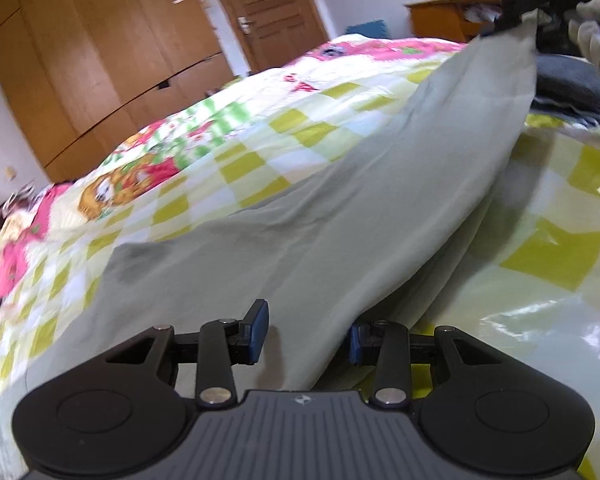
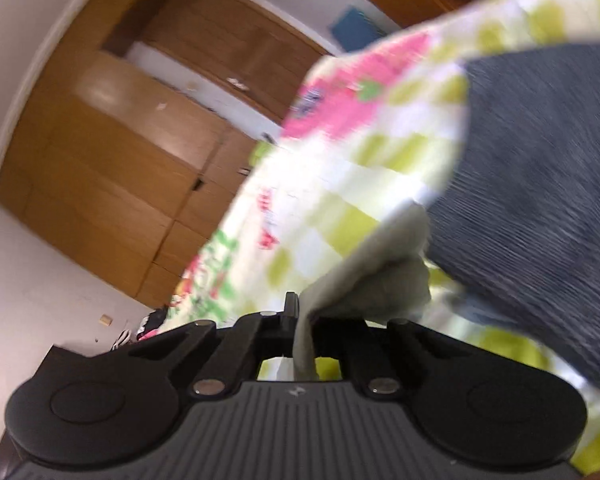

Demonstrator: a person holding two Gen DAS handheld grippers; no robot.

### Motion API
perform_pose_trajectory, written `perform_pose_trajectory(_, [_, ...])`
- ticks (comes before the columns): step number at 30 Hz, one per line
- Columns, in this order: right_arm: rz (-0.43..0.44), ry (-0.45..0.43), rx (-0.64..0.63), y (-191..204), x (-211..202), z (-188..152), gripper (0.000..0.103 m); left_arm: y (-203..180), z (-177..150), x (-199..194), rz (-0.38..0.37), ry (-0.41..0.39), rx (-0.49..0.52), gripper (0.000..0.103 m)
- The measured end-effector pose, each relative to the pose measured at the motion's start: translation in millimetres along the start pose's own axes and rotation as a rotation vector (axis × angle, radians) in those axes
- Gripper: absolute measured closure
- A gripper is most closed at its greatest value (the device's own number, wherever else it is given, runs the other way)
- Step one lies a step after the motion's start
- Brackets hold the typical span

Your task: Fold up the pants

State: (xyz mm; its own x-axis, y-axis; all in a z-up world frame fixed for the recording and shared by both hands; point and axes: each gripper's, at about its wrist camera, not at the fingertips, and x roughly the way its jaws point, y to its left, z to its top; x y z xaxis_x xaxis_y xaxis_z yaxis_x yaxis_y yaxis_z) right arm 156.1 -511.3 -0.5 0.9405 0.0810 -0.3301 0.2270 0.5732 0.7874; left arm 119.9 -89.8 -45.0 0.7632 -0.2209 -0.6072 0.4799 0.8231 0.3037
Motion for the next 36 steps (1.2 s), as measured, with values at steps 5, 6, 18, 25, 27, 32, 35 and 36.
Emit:
perform_pose_trajectory(5, [0.017,0.078,-0.421,110,25,-43,0.098,32,-21,-11,0.028,0.001,-0.105,0.050])
perform_pose_trajectory(6, [0.044,0.105,-0.505,135,32,-60,0.098,40,-27,-15,0.035,0.003,-0.126,0.050])
perform_pose_trajectory(18, [0.411,0.520,-1.503,305,77,-399,0.099,129,-101,-62,0.083,0.061,-0.335,0.045])
perform_pose_trajectory(25, [0.405,0.586,-1.680,296,71,-467,0.094,143,-109,-67,0.052,0.019,-0.432,0.041])
perform_pose_trajectory(27, [0.382,0.594,-1.684,298,73,-467,0.092,148,-111,-69,0.042,0.002,-0.464,0.039])
perform_pose_trajectory(32, [0.370,0.646,-1.641,310,73,-470,0.092,157,-117,-75,0.028,-0.023,-0.527,0.038])
perform_pose_trajectory(35, [0.329,0.701,-1.474,324,79,-462,0.097,160,-121,-78,0.034,-0.033,-0.555,0.038])
perform_pose_trajectory(36, [0.321,0.703,-1.403,330,80,-457,0.097,161,-121,-80,0.038,-0.037,-0.562,0.038])
